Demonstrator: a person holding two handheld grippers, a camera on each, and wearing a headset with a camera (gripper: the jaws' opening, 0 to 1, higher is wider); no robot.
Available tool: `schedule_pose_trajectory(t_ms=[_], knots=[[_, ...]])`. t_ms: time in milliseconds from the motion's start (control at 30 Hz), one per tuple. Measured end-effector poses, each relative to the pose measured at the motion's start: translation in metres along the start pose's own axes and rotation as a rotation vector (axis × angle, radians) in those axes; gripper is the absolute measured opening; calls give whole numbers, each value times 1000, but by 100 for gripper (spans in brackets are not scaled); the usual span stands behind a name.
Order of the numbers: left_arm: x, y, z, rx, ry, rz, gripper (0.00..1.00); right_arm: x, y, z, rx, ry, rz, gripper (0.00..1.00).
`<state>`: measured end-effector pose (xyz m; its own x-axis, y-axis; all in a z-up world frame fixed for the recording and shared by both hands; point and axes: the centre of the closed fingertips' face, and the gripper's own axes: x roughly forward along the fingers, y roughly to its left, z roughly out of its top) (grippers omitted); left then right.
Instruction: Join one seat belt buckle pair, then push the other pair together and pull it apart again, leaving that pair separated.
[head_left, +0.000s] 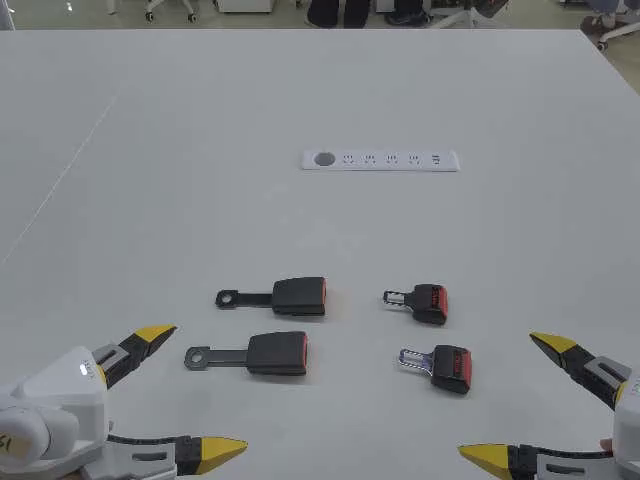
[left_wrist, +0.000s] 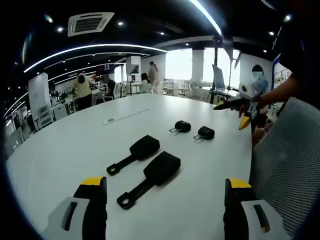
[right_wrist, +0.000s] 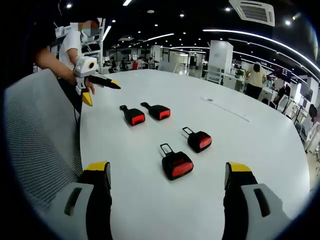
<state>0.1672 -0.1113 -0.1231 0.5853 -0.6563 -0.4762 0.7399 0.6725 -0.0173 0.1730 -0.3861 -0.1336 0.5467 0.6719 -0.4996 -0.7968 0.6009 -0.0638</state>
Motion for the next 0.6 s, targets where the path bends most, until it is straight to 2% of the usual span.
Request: schedule_pose_trajectory(t_ms=[300,600], knots=[[0,-3,2,0,0,-2,100,0,-1,0,1,0,-1,94],[0,-1,1,0,-2,-3,100,-1,-1,0,0,0,-2,94]])
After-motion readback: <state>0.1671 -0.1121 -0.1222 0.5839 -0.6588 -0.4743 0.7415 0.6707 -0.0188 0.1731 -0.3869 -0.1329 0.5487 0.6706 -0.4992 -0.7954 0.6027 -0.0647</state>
